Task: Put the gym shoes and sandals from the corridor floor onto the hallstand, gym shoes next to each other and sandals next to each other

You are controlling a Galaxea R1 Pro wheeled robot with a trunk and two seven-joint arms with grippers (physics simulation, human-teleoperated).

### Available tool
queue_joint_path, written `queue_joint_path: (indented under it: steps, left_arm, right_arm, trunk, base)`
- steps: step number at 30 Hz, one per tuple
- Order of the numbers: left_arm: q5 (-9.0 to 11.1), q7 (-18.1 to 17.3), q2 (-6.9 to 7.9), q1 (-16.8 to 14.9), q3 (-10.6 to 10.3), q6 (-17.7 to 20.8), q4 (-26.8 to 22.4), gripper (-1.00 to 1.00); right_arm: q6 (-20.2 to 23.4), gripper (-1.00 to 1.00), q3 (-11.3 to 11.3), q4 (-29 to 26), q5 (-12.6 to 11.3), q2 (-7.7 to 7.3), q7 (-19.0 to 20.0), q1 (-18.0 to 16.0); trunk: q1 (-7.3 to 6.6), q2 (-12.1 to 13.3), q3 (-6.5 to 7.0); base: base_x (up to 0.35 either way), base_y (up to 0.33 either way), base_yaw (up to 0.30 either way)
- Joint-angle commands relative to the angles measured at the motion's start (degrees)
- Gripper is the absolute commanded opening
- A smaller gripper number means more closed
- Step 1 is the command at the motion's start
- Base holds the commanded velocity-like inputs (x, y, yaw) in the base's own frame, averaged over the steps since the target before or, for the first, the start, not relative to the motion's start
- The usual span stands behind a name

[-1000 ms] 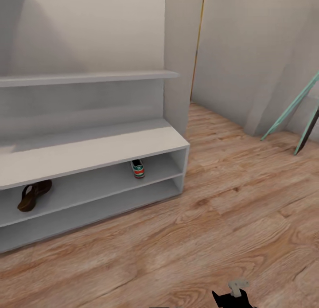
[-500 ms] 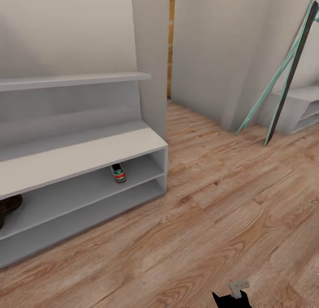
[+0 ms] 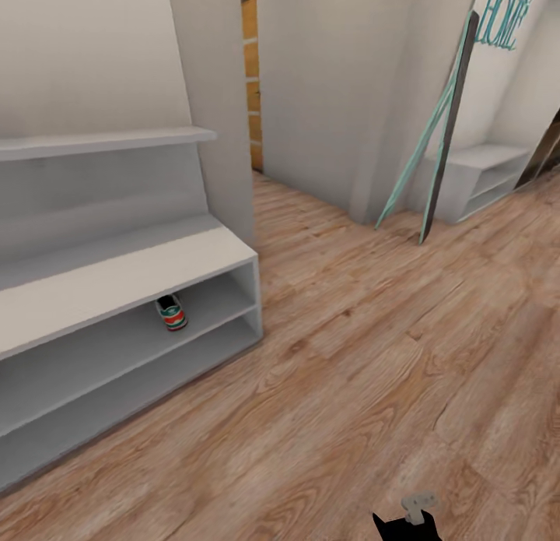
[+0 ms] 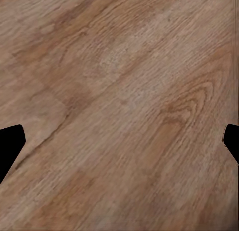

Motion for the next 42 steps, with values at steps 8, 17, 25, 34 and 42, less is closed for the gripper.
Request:
queue_joint_path:
  steps: [8, 17, 25, 34, 42]
  left_arm:
    - [-0.4, -0.3, -0.10, 0.0, 0.5, -0.2, 0.0, 1.00]
    - [-0.3, -0.3, -0.12, 0.0, 0.5, -0.2, 0.5, 1.00]
    - [0.7, 3.3, -0.14, 0.0, 0.5, -0.2, 0.8, 1.00]
    - [0.9, 4.2, -0.14, 0.0, 0.4, -0.2, 0.8, 1.00]
    - [0.9, 4.2, -0.14, 0.0, 0.4, -0.2, 0.8, 1.00]
  right_arm:
    - [-0.2, 1.00, -0.5, 0.1, 0.5, 0.04, 0.2, 0.0]
    - [-0.2, 1.00, -0.5, 0.1, 0.5, 0.08, 0.2, 0.0]
    - [-0.2, 1.00, -0.5, 0.1, 0.5, 0.08, 0.2, 0.0]
    - [-0.2, 1.00, -0.5, 0.1, 0.5, 0.08, 0.2, 0.1]
    - [-0.2, 1.00, -0.5, 0.1, 0.5, 0.08, 0.2, 0.1]
  trunk:
    - [-0.01, 0.0, -0.04]
    - [-0.01, 0.0, -0.04]
    - [-0.01, 0.0, -0.04]
    - [-0.01, 0.0, -0.04]
    - [-0.01, 0.0, -0.04]
  base:
    - [0.000, 0.000, -0.298]
    - [0.000, 0.000, -0.298]
    - [0.000, 0.000, -0.298]
    - [0.000, 0.000, -0.298]
    - [0.000, 0.000, -0.298]
